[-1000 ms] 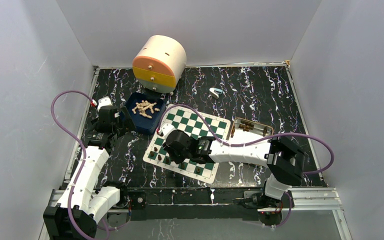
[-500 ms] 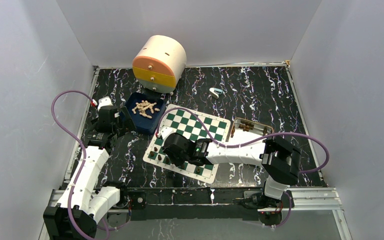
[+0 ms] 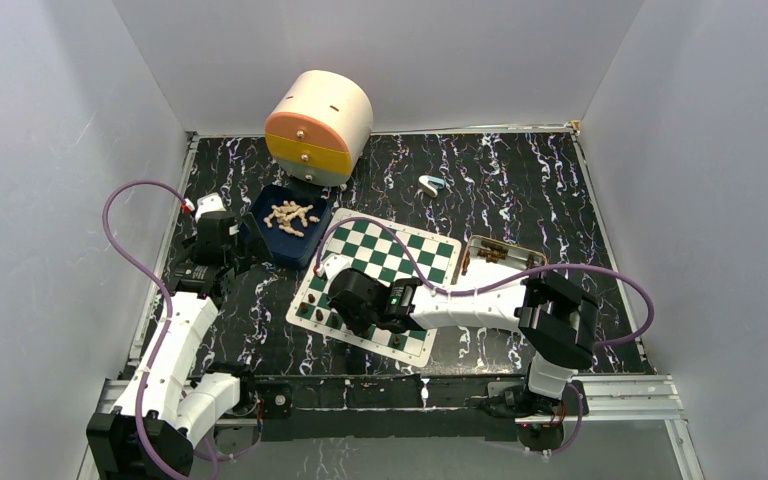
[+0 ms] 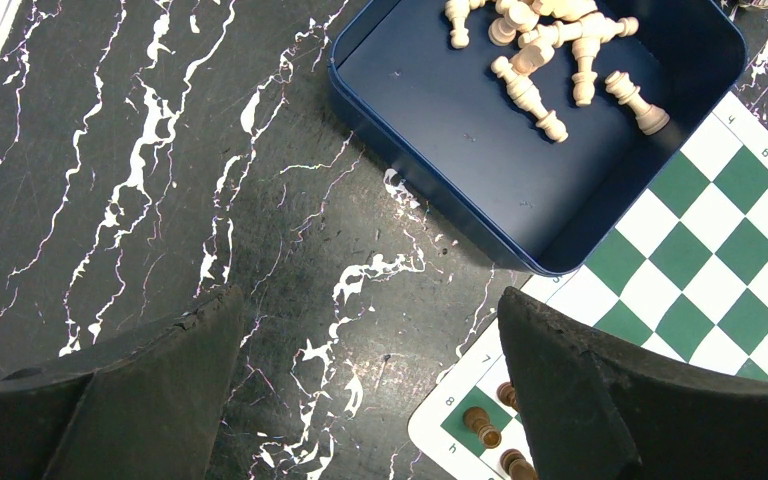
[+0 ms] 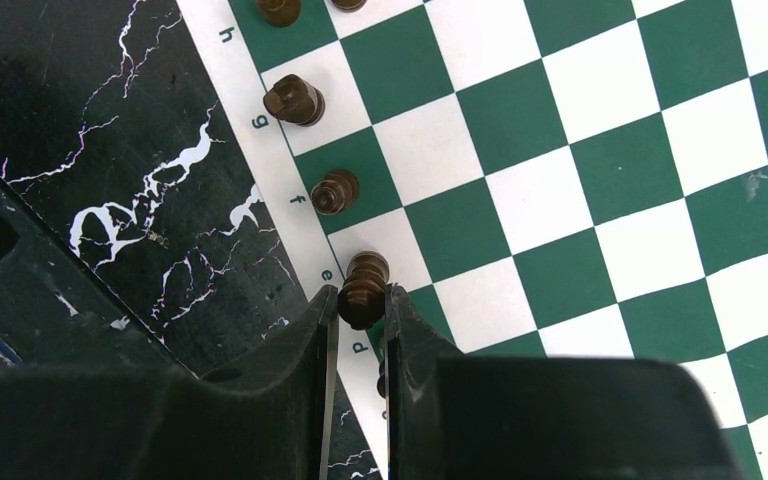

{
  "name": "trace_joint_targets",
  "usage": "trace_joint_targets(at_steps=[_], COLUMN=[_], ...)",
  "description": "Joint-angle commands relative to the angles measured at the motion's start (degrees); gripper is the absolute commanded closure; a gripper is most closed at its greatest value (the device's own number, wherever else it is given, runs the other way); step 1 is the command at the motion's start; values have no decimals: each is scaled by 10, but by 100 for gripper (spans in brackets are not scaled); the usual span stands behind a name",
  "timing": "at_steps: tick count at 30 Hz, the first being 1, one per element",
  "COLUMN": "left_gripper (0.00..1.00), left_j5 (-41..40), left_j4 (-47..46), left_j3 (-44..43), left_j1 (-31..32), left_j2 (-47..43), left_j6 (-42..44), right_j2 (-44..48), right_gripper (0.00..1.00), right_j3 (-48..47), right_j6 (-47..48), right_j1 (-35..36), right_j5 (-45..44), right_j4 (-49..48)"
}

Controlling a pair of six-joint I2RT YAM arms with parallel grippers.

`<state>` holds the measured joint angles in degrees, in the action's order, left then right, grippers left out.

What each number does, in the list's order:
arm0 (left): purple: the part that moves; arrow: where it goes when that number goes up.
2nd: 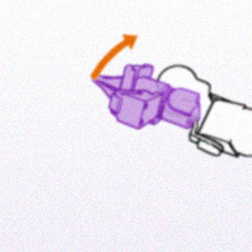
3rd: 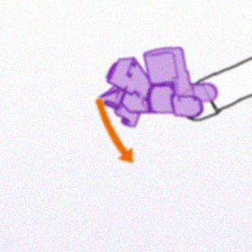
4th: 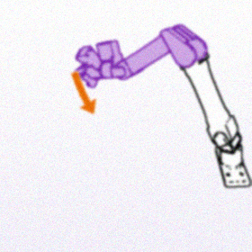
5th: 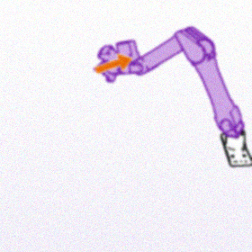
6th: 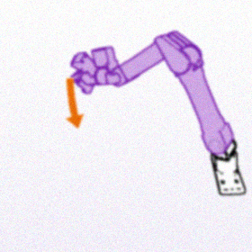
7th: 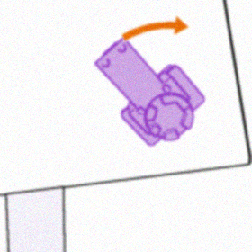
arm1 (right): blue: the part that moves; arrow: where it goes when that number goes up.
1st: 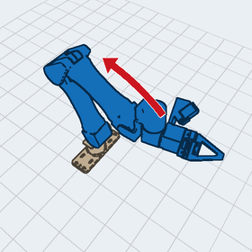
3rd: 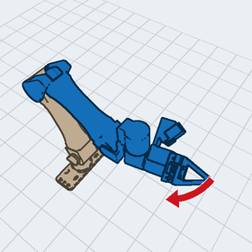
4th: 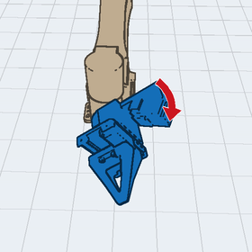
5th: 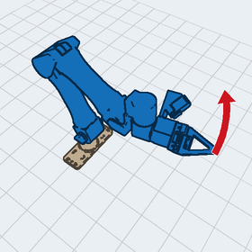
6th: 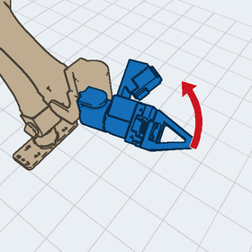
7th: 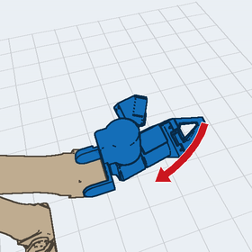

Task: Set up the chess pieces on the board
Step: Place the chess piece on the chessboard.

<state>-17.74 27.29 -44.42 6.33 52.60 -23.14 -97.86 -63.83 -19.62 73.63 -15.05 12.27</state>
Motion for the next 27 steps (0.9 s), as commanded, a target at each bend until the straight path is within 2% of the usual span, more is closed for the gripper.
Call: trace_joint_targets(at_steps=[1, 14, 27], left_gripper=[5, 5, 5], left_j5=[-5, -6, -7], left_j4=[1, 1, 2], left_j3=[-2, -2, -2], left_j1=[0, 0, 0], left_j2=[-9, -10, -9], left_j6=[4, 4, 4], right_j2=[-3, -10, -15], right_gripper=[79, 77, 67], right_j3=[2, 2, -3], right_j6=[-8, -12, -15], right_j1=[4, 4, 4], right_j5=[-9, -8, -7], right_j4=[-10, -7, -2])
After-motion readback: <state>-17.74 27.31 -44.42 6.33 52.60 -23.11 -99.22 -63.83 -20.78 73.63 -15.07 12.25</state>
